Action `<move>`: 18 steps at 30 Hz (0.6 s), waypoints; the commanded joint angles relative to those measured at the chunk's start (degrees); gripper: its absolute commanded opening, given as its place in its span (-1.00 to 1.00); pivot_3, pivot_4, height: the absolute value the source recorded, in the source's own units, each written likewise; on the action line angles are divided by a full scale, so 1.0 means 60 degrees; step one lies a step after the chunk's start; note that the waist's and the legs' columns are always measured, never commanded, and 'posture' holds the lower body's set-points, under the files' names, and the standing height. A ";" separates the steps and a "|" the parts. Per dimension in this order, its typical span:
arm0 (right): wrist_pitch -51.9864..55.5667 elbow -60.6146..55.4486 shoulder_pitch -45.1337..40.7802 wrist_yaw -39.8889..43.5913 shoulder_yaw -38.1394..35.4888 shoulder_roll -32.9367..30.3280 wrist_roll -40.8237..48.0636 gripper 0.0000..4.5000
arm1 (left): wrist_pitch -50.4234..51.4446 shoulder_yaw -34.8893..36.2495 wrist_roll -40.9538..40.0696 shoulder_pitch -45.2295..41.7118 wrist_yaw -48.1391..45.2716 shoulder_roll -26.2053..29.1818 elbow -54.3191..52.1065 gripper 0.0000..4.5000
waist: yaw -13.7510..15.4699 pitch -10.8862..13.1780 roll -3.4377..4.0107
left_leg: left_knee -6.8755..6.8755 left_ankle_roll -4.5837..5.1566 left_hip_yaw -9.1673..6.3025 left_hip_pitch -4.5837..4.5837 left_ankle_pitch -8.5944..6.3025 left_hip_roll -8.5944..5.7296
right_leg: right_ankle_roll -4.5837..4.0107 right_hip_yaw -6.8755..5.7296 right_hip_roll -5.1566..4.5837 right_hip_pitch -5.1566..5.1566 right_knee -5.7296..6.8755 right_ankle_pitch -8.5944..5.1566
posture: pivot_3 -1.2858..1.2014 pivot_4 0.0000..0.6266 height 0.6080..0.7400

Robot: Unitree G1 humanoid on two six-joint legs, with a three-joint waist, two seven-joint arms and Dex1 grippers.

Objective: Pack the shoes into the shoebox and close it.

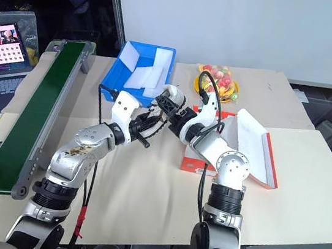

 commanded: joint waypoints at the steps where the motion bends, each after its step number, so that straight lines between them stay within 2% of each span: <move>1: -0.0170 -0.0189 -0.0369 0.0291 0.0086 0.0173 0.0312 1.00 | -0.0242 -0.0042 -0.0102 -0.0286 -0.0132 -0.0071 -0.0394 -0.97 | 0.0009 0.0000 0.0000 | 0.0000 0.0000 0.0000 -0.0001 0.0000 0.0000 | 0.0000 0.0000 0.0000 0.0000 0.0000 0.0000 | 0.03 -0.52 1.00; 3: -0.0215 -0.0255 -0.0390 0.0307 0.0080 0.0228 0.0357 1.00 | -0.0218 -0.0028 -0.0107 -0.0289 -0.0123 -0.0092 -0.0420 -0.97 | 0.0011 0.0000 0.0000 | 0.0000 0.0000 0.0000 -0.0002 0.0000 -0.0001 | 0.0000 0.0000 -0.0001 0.0000 -0.0001 0.0000 | 0.03 -0.52 1.00; 6: -0.0317 -0.0415 -0.0437 0.0290 0.0040 0.0382 0.0534 0.70 | -0.0223 -0.0006 -0.0088 -0.0305 -0.0124 -0.0104 -0.0413 -0.98 | 0.0009 0.0000 0.0000 | 0.0000 0.0000 -0.0001 -0.0001 0.0000 -0.0001 | 0.0000 0.0000 0.0000 0.0000 -0.0001 0.0000 | 0.03 -0.52 1.00; 13: -0.0408 -0.0582 -0.0586 0.0241 -0.0021 0.0553 0.0911 -0.22 | -0.0262 0.0036 -0.0087 -0.0315 -0.0095 -0.0169 -0.0386 -0.98 | 0.0000 0.0000 0.0000 | 0.0000 0.0000 -0.0001 0.0000 0.0000 0.0000 | 0.0000 0.0000 0.0000 0.0000 0.0000 0.0000 | 0.03 -0.52 1.00; 17: -0.0400 -0.0645 -0.0585 0.0190 -0.0027 0.0612 0.0993 -0.52 | -0.0234 0.0034 -0.0115 -0.0300 -0.0121 -0.0180 -0.0395 -0.98 | 0.0007 0.0000 0.0000 | 0.0000 0.0000 -0.0001 -0.0001 0.0000 0.0000 | 0.0000 0.0000 0.0000 0.0000 -0.0001 0.0000 | 0.03 -0.52 1.00; 18: -0.0395 -0.0666 -0.0583 0.0184 -0.0009 0.0606 0.0999 -0.52 | -0.0179 0.0014 -0.0119 -0.0303 -0.0140 -0.0173 -0.0386 -0.98 | 0.0007 0.0000 0.0000 | 0.0000 0.0000 -0.0001 -0.0002 0.0000 0.0000 | 0.0000 0.0000 -0.0001 0.0000 -0.0001 0.0000 | 0.03 -0.52 1.00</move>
